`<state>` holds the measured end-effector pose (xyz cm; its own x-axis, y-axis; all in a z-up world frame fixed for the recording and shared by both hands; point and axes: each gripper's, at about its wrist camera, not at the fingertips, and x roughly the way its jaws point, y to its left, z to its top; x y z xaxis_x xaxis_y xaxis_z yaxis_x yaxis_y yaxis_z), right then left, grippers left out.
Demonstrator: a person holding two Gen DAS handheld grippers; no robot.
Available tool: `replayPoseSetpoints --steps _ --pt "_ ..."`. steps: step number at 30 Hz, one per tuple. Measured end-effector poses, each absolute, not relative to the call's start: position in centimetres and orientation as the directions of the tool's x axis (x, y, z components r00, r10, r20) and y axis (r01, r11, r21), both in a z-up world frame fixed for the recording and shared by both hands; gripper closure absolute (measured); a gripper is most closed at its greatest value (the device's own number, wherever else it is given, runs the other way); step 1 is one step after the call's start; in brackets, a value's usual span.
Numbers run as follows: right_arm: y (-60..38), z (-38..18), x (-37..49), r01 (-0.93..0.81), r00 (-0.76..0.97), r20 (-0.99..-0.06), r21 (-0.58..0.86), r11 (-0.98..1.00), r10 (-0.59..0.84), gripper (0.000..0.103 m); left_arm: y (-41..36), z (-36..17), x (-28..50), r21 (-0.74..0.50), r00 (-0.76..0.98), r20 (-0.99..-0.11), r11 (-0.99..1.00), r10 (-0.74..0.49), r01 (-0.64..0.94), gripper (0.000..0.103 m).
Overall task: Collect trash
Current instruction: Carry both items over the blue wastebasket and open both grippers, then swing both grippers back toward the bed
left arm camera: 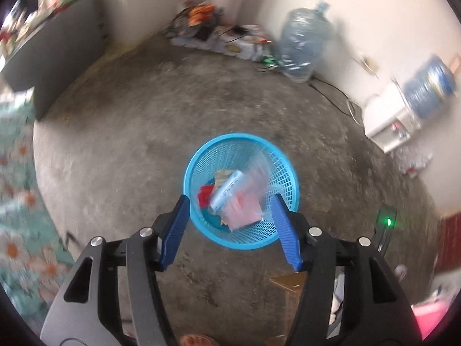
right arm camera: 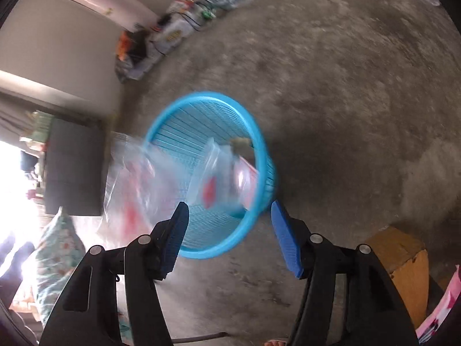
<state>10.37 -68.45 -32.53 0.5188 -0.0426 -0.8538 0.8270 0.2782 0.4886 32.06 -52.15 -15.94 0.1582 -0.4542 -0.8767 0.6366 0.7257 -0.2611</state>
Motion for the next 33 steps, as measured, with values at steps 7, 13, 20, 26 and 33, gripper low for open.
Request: replayPoseSetpoints --steps 7,13,20,26,33 --pt "-65.6 -30.5 5.6 0.78 0.594 -0.801 0.552 0.294 -0.073 0.045 -48.3 -13.5 32.5 -0.285 0.178 -0.847 0.711 -0.5 0.643 0.048" --pt "-61.6 -25.5 4.1 0.701 0.663 -0.744 0.576 0.42 -0.086 0.045 -43.6 -7.6 29.7 -0.335 0.156 -0.806 0.657 -0.571 0.676 0.047" --pt "-55.9 -18.3 6.6 0.515 0.778 -0.627 0.6 0.612 -0.04 0.028 -30.1 -0.8 23.8 -0.345 0.204 -0.775 0.67 -0.598 0.657 0.046" --pt "-49.1 -11.9 7.5 0.392 0.825 -0.561 0.477 0.787 -0.071 0.018 -12.5 1.4 19.2 -0.493 0.324 -0.67 0.726 -0.668 0.479 0.042" --pt "-40.8 -6.9 8.3 0.203 0.862 -0.502 0.47 0.859 0.071 0.016 5.0 2.3 13.9 -0.47 0.589 -0.613 0.842 -0.526 0.263 0.035"
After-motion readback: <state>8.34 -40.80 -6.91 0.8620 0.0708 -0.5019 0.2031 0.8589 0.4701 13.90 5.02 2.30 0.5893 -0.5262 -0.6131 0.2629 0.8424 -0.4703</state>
